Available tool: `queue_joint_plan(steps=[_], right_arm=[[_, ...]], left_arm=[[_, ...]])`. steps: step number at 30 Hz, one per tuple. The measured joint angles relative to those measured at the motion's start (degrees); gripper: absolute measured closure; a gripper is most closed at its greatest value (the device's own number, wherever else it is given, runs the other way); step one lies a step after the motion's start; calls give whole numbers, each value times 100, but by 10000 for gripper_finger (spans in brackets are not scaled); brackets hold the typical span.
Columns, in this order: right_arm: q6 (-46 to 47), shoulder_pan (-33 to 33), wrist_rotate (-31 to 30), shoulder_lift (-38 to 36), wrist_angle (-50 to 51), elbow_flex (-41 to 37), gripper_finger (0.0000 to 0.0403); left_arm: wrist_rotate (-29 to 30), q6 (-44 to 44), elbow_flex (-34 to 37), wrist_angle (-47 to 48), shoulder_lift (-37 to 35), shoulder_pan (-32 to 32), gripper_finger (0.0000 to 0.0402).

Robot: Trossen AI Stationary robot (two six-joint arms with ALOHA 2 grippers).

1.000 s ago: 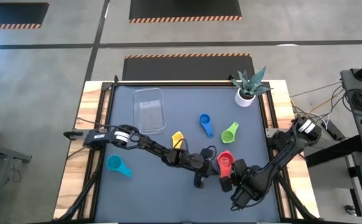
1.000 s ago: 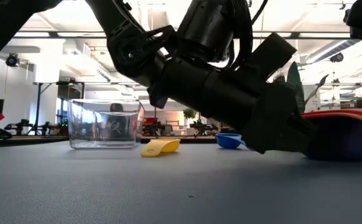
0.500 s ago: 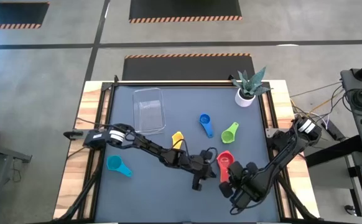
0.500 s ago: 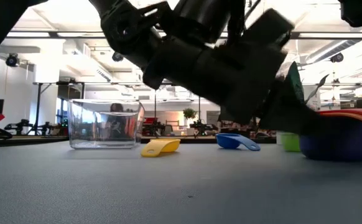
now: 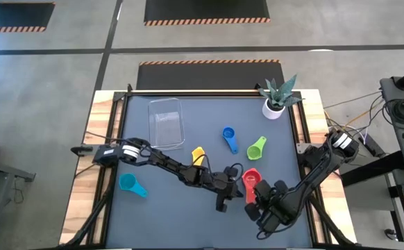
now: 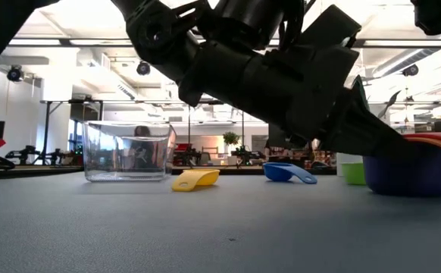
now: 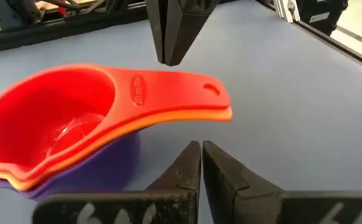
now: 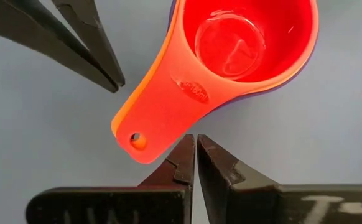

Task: Nest measuring cups in basket
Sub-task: Stack the red measuring cup on top of the orange measuring cup

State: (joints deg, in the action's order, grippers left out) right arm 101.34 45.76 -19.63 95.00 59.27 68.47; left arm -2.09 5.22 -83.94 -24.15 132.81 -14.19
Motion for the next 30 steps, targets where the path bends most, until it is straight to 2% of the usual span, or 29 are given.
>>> queue_joint_plan(steps=[19, 26, 30], right_arm=[[63, 0, -291, 4, -181, -138, 394], [51, 28, -220, -66, -121, -138, 394], [-115, 68, -109, -320, -94, -140, 394]], left_arm=[[11, -146, 9, -379, 7, -18, 402], [20, -121, 9, -236, -22, -16, 402], [20, 68, 91, 121, -317, -44, 402]])
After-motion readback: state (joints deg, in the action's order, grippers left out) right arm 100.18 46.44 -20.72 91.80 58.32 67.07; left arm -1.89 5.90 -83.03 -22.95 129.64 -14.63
